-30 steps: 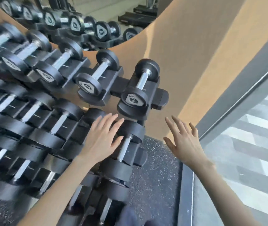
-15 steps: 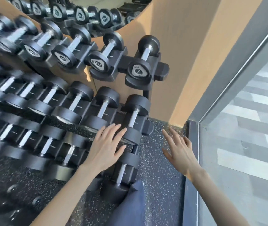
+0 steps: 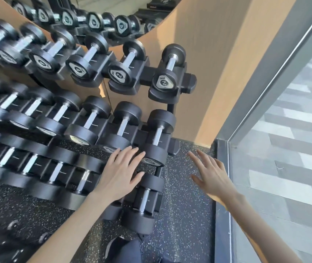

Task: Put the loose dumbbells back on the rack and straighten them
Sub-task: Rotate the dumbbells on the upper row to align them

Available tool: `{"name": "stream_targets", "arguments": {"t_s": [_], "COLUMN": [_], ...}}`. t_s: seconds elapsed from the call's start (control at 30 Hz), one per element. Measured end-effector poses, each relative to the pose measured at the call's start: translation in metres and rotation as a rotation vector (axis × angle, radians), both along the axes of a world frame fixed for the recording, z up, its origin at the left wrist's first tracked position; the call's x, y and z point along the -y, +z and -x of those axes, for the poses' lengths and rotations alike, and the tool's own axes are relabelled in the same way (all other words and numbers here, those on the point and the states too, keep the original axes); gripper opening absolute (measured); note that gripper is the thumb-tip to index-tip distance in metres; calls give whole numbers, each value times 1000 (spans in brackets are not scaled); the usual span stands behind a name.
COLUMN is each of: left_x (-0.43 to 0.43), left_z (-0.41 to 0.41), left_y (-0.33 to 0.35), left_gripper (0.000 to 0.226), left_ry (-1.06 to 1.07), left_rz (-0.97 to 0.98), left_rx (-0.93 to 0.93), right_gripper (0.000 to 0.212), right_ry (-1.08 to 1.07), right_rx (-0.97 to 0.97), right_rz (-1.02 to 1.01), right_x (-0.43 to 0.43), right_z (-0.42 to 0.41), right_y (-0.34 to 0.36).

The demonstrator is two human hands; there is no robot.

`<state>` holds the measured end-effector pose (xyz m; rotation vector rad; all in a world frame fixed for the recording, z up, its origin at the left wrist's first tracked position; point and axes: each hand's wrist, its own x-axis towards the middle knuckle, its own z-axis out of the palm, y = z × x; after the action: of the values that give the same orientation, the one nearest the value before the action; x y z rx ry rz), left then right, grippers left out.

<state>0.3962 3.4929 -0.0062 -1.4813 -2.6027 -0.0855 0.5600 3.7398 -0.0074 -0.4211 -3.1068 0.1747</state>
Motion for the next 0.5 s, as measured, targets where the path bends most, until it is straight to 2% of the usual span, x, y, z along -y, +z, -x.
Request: {"name": "stream_targets", "arguments": {"t_s": [0.2, 0.5], "left_x": [-9, -68], "left_z": [67, 235], "left_y": [5, 41], "left_gripper": [57, 55], "left_ry": [-114, -273], "left_rz": [-21, -139], "left_rx": [-32, -55], "right_gripper": [71, 64], "right_ry": [-26, -185], "right_rx": [-22, -65], "right_rz": [-110, -146], "right_x": [-5, -12], "right_z": [62, 206], "right_y": [14, 51]}}
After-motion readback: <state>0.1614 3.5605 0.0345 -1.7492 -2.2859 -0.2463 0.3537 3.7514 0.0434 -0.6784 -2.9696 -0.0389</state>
